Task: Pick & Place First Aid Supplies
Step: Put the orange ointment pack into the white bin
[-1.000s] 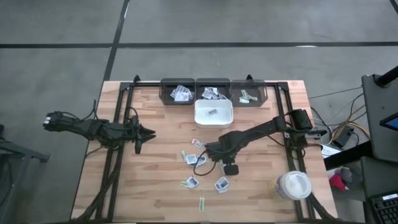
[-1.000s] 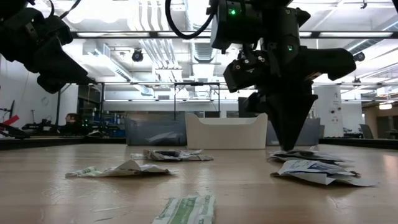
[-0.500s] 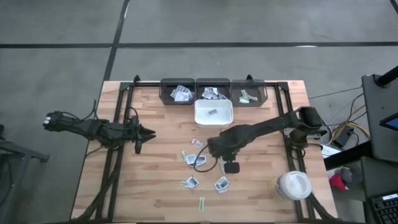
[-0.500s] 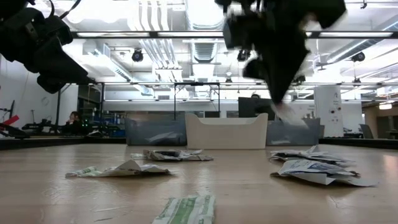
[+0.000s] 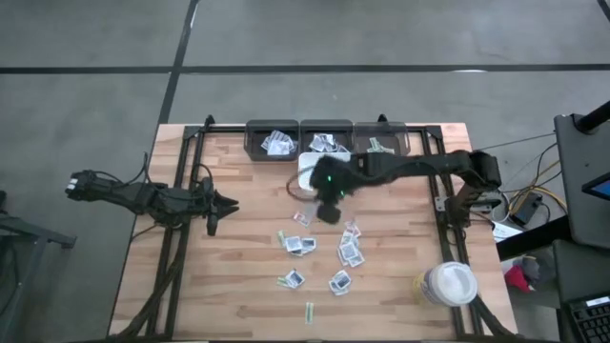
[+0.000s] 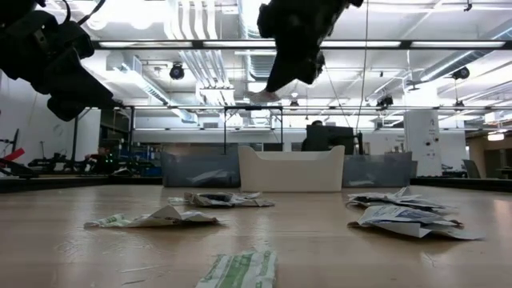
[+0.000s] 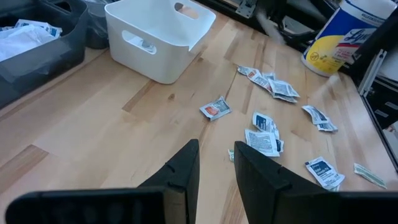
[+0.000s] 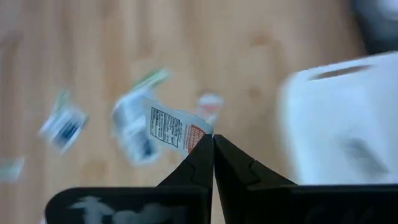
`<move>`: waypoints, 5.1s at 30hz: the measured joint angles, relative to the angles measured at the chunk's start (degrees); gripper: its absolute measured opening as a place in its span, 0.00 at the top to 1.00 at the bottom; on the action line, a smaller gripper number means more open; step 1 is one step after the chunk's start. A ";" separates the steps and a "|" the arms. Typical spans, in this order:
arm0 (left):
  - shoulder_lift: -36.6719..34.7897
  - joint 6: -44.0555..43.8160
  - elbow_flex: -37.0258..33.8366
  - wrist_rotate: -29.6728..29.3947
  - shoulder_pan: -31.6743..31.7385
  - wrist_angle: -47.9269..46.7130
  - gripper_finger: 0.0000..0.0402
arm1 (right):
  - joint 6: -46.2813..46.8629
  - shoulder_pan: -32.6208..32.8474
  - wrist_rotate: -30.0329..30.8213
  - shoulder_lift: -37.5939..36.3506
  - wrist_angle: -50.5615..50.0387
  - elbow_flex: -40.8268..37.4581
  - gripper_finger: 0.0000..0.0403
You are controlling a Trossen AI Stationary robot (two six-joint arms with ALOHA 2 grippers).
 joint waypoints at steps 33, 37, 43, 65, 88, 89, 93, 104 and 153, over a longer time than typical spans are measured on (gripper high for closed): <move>0.22 0.07 0.00 -4.44 -0.02 -0.04 0.77 | -8.36 -11.22 19.65 8.89 -6.58 -0.06 0.98; 0.22 0.05 0.00 -4.42 0.00 -0.04 0.77 | -9.48 -11.61 17.99 9.48 -6.06 -0.13 0.96; 0.29 -0.02 0.00 -4.41 0.00 0.00 0.77 | -9.42 -12.30 17.18 12.35 -6.36 -0.24 0.87; 0.59 -0.28 0.00 -4.31 -0.01 -0.04 0.77 | -8.09 -3.94 -11.87 6.91 -5.97 4.81 0.78; 0.70 -0.42 0.00 -4.28 0.00 -0.04 0.77 | 11.47 1.66 -2.22 23.65 -8.55 14.59 0.79; 0.70 -0.43 0.00 -4.28 -0.01 -0.04 0.77 | 11.34 1.66 -1.36 24.87 -10.16 15.94 0.80; 0.70 -0.42 -0.01 -4.28 -0.02 -0.07 0.77 | 10.88 1.62 3.27 29.34 -17.60 20.32 0.81; 0.79 -0.39 -0.01 -4.28 0.00 -0.05 0.77 | 8.13 1.96 3.23 33.80 -20.02 26.16 0.81; 0.81 0.21 -0.02 -4.46 -0.01 -0.02 0.77 | 15.16 3.72 1.35 33.24 -11.96 17.59 0.85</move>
